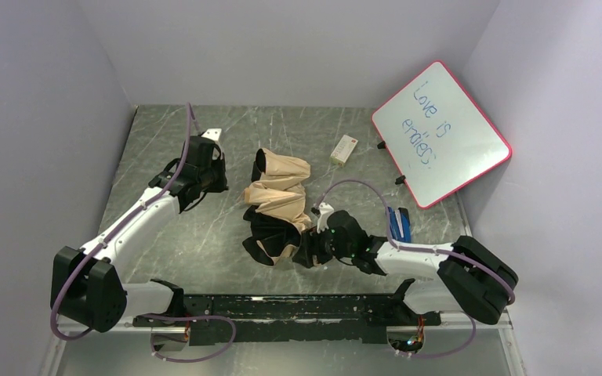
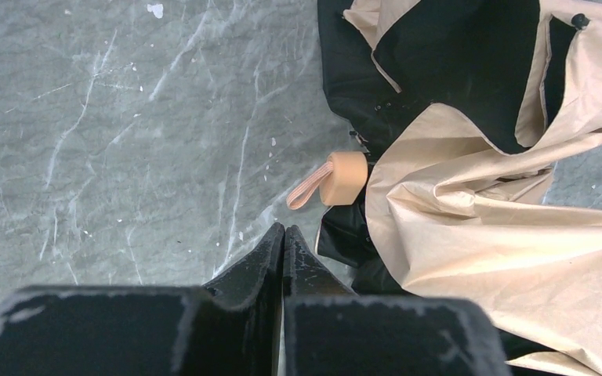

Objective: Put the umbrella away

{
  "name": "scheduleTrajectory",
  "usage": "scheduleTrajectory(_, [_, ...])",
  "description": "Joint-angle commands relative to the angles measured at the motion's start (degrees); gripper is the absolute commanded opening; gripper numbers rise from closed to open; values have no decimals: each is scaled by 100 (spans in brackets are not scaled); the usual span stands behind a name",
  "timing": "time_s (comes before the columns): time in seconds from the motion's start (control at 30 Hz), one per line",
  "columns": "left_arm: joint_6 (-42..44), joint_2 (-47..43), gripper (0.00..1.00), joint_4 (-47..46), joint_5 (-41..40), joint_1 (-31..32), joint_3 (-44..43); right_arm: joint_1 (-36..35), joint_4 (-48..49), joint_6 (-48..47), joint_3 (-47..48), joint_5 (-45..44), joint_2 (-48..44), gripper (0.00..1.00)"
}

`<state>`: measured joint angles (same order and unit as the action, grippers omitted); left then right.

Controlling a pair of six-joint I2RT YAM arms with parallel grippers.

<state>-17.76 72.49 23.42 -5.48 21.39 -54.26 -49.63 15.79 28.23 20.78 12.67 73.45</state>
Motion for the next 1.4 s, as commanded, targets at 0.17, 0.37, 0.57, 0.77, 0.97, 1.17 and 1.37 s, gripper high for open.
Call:
scheduleTrajectory(0.17, [35, 53, 5, -122, 141, -73, 68, -221, 1024, 637, -462, 646, -19, 59])
scheduleTrajectory(0.37, [35, 63, 5, -127, 144, -73, 83, -393, 1289, 862, -547, 719, -44, 41])
scheduleTrajectory(0.57, [55, 43, 5, -95, 147, -82, 65, -524, 1601, 981, -487, 780, 5, 25])
scheduleTrajectory(0.77, [70, -24, 5, -74, 134, -91, 107, -608, 1830, 1284, -441, 938, -208, 19])
scheduleTrajectory(0.97, [64, -15, 5, -79, 213, -91, 118, -627, 1610, 1534, -293, 1276, -664, 17])
scheduleTrajectory(1.17, [63, 20, 5, -100, 248, -100, 107, -661, 1009, 1602, 27, 1833, -1013, 16])
scheduleTrajectory(1.37, [45, 63, 5, -101, 306, -100, 126, -671, 329, 1657, -96, 1641, -1398, 16])
